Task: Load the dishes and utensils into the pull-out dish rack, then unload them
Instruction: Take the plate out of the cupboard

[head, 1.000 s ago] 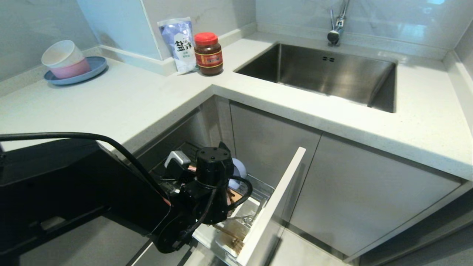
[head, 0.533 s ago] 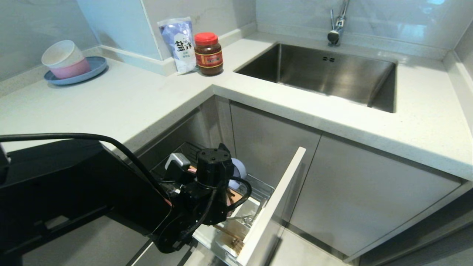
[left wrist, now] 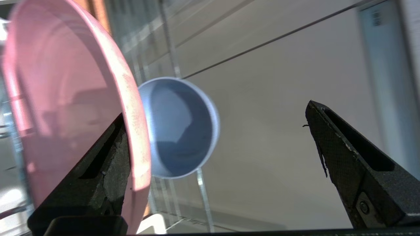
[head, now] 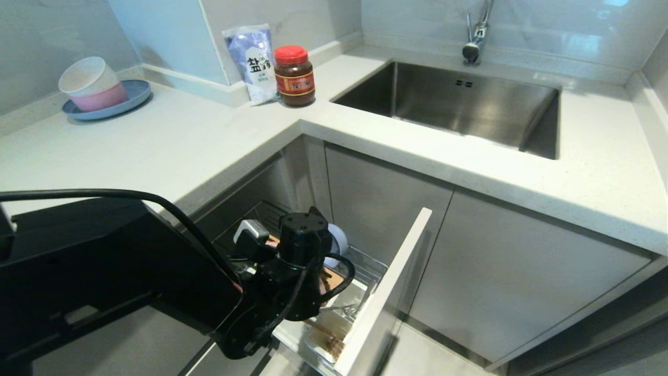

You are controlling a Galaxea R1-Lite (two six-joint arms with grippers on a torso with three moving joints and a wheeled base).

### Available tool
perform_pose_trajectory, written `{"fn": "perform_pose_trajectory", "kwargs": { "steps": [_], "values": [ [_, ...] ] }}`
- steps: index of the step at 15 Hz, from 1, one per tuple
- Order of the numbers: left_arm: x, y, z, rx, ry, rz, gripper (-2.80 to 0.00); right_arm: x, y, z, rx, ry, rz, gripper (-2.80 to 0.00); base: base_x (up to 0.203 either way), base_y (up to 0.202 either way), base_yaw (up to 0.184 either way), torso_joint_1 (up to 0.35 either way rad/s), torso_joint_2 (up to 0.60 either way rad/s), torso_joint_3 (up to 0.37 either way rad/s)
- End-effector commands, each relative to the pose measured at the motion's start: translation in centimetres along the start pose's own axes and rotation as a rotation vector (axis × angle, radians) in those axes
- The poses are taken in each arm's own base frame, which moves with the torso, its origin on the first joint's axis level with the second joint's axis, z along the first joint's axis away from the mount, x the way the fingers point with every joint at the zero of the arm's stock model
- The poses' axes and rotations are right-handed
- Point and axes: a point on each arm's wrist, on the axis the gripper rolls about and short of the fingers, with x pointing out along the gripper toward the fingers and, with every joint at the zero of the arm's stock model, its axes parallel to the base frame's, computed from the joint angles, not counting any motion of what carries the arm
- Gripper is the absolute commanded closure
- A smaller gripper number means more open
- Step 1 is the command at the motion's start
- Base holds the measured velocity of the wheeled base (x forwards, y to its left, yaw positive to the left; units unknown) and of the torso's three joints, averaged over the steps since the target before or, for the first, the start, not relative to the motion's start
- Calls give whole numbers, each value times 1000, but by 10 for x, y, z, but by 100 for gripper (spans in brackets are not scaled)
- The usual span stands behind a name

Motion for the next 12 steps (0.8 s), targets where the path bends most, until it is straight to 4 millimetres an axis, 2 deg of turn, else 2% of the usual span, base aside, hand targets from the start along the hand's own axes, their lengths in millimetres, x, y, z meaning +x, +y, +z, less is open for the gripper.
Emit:
{"fn": "perform_pose_trajectory", "kwargs": {
  "steps": [1,12],
  "values": [
    [-1,3,-2,7,6,28,-280,0,0,0,0,-4,0,0,0,0,0,0,0,0],
    [-6,8,-4,33,20,76,-280,0,0,0,0,-3,0,0,0,0,0,0,0,0]
  ]
}}
